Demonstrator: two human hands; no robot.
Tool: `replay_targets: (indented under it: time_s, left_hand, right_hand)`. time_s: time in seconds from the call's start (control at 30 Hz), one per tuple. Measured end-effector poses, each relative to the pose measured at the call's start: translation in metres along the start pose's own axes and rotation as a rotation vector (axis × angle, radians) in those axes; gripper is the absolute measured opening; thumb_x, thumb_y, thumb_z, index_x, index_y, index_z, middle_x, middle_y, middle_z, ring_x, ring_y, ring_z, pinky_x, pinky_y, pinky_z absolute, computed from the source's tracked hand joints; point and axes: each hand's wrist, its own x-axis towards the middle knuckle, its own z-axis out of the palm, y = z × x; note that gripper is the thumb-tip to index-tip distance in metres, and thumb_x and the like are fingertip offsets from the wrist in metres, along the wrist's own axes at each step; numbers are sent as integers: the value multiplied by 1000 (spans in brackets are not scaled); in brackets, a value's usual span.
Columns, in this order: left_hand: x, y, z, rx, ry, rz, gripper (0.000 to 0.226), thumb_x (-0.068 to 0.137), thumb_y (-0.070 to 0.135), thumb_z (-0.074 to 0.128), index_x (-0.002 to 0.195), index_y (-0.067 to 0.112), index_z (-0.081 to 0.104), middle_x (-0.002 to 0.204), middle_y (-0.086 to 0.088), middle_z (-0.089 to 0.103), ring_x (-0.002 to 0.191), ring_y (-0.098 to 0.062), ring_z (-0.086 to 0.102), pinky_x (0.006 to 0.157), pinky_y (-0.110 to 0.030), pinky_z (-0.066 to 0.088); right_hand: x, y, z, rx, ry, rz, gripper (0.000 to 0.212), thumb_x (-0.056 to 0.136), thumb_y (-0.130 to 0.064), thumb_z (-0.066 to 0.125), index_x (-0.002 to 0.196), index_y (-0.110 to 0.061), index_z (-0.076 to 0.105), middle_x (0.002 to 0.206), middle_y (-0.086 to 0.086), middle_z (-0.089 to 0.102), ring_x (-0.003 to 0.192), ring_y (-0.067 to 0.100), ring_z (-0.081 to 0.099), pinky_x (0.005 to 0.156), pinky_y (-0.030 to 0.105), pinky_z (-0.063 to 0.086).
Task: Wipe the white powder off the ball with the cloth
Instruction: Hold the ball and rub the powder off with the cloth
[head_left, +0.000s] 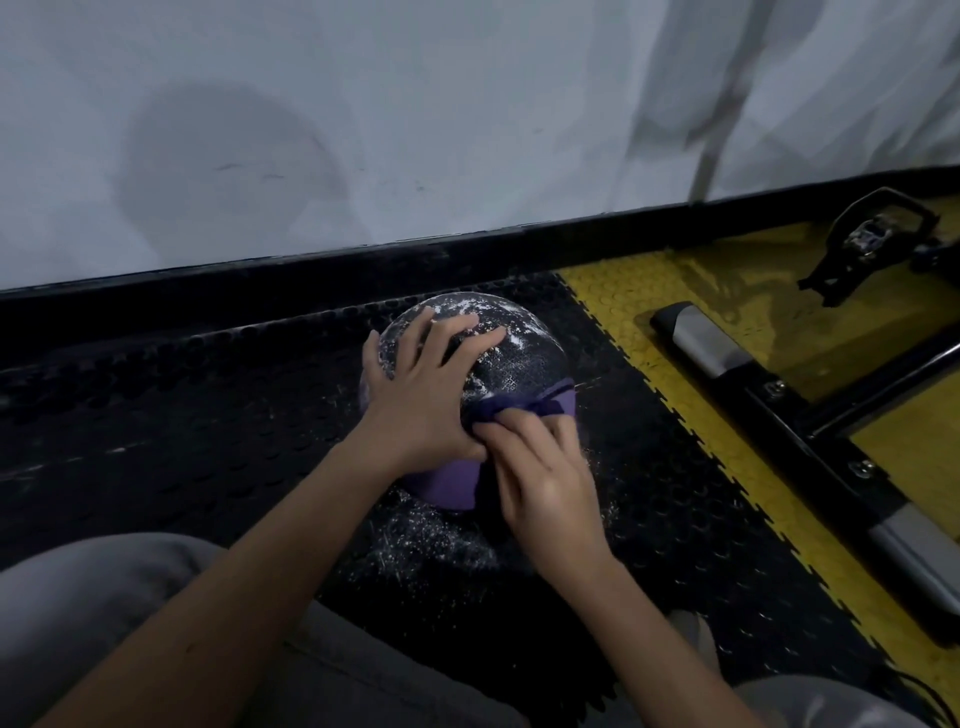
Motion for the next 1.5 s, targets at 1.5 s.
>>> replay_targets:
  time_s: [1.5]
  left_hand:
    - [0,7,-3,70,-131,126,103,63,57,73,140,52,5,148,28,-7,137,-5,-20,106,-59,-13]
  right_hand:
    - [2,16,-14,44,21,152,20,88,-9,55,101,-8,69,101,3,63,83,21,48,79,19,36]
